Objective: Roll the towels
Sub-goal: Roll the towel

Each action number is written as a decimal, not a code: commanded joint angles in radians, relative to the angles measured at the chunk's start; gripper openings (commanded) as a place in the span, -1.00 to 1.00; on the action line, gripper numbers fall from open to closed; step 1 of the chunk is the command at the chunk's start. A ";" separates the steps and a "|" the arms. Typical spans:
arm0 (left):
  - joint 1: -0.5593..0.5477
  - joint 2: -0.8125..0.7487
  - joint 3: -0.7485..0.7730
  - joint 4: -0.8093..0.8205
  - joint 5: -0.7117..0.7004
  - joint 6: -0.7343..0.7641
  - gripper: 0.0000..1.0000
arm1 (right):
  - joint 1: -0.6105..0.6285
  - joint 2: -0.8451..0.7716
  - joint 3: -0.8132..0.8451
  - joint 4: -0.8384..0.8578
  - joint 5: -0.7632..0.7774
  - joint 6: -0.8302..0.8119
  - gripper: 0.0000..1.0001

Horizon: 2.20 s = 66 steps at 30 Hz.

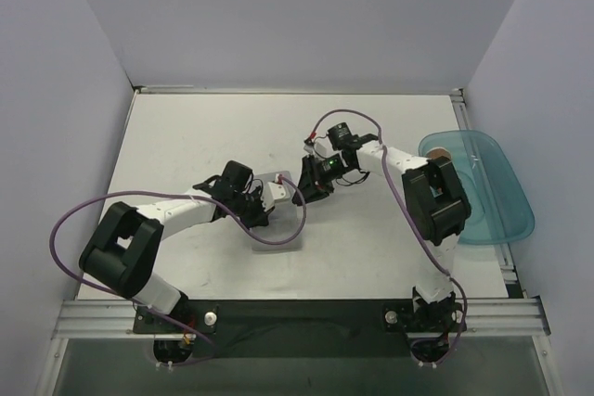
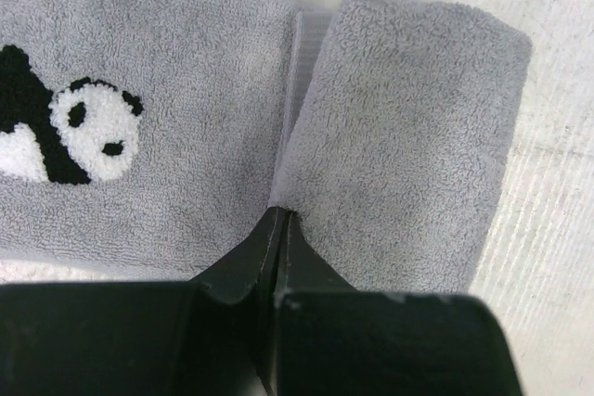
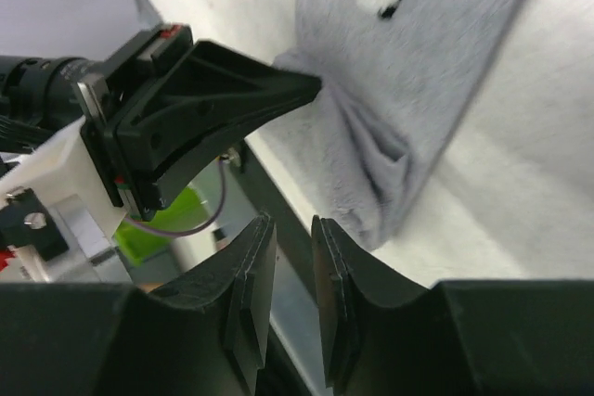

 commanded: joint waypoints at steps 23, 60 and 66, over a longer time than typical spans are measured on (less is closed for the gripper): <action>0.156 -0.041 0.054 -0.113 0.125 0.012 -0.24 | 0.092 0.163 -0.089 0.140 0.094 0.182 -0.74; -0.397 -0.094 -0.081 -0.203 -0.456 0.001 -0.69 | 0.137 0.065 -0.083 0.073 0.226 0.171 -0.47; -0.208 -0.091 -0.040 -0.338 -0.079 0.164 -0.91 | 0.075 -0.096 -0.224 0.165 0.239 0.194 -0.43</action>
